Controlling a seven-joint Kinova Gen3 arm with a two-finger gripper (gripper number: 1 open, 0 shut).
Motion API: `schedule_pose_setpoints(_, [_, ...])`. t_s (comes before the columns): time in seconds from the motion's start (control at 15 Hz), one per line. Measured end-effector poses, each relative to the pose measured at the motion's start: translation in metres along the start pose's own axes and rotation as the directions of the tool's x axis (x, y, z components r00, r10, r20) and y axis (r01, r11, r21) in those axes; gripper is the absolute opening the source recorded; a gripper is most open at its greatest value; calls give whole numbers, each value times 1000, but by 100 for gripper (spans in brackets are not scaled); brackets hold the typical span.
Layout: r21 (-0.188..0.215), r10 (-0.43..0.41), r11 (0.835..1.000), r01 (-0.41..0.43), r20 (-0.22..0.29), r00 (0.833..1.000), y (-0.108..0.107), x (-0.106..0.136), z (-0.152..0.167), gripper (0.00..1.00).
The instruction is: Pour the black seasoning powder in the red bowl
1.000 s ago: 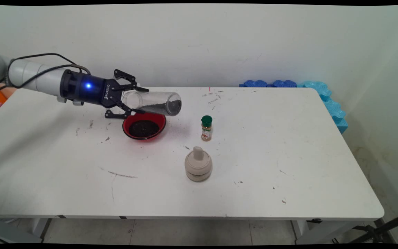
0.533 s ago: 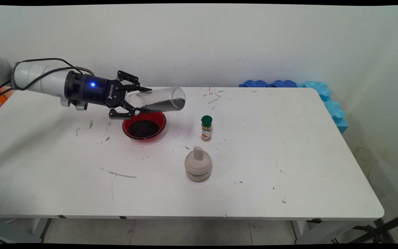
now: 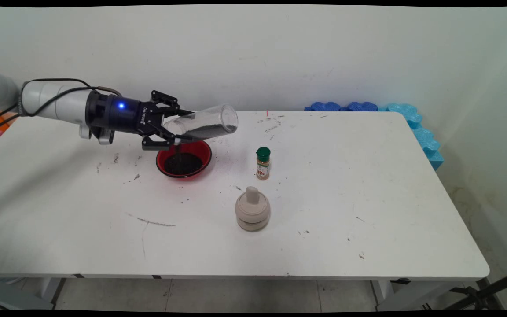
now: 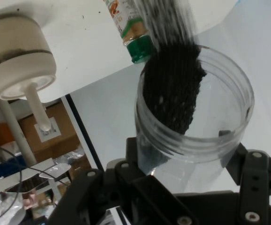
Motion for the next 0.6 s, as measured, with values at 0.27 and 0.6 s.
schedule_pose_setpoints(0.27, [-12, -48, 999, 48, 4, 999, 1, 2, 0, 0])
schedule_pose_setpoints(0.6, [-27, -100, 995, 100, 13, 995, 1, 4, 1, 0])
